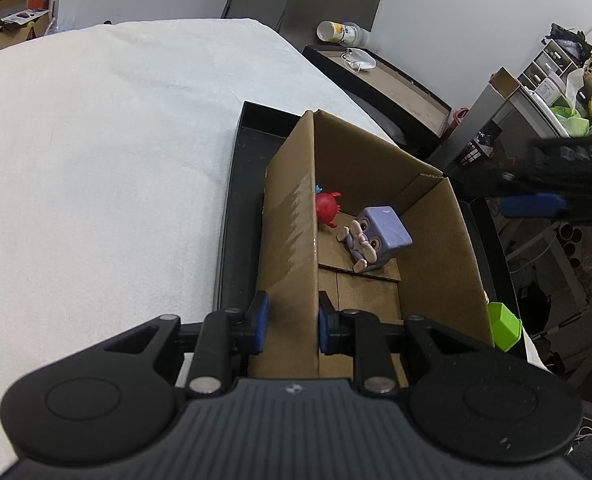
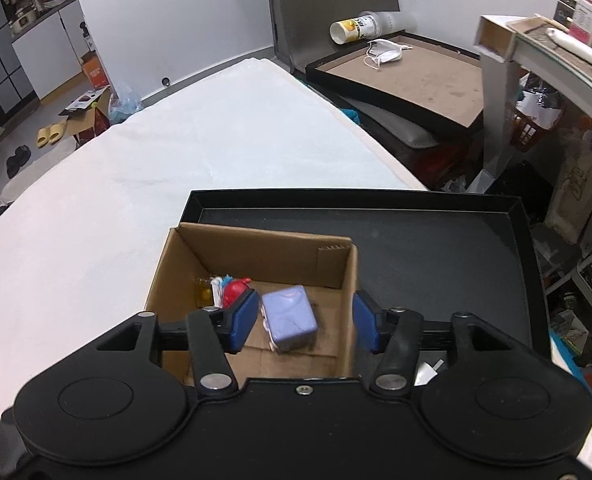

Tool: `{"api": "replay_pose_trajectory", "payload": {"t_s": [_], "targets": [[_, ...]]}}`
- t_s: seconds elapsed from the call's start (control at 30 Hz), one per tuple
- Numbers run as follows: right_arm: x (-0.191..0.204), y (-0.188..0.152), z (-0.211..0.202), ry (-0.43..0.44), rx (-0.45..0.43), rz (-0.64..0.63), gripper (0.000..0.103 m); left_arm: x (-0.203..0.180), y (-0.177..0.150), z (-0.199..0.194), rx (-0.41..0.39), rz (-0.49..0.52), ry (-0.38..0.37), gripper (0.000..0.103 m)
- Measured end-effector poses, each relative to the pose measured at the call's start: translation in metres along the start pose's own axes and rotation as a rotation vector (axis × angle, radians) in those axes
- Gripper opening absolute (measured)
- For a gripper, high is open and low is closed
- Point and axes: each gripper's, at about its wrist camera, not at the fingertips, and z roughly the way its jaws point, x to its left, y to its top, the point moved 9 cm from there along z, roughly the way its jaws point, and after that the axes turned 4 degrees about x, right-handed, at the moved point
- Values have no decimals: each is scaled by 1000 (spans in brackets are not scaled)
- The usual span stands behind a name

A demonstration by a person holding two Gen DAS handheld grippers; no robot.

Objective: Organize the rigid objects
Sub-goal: 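Carry the lavender cube figure into the box and open the right tool, then move the right tool back over the green cup-shaped block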

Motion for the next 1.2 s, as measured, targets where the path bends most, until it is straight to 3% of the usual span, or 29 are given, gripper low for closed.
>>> {"api": "replay_pose_trajectory", "payload": {"t_s": [0.13,0.3,0.43,0.67,1.2], "targets": [[-13,-5,-13,-11,-15,-12,67,0,0,-1,-2,-4,3,23],[-37,-12,-24,-22,-18,15,70,-1,0,-1,-3,-1,8,23],[-55,-19,-33,-35,-34,32,81,-2,0,-1,-3,2,12,23],[-85,-30,-43,-54,-70,44,88,-2,1,-1,-8,9,17,23],[-149,-64,-16,-80,-37,188,88,-3,1,1,-3,2,26,23]]}}
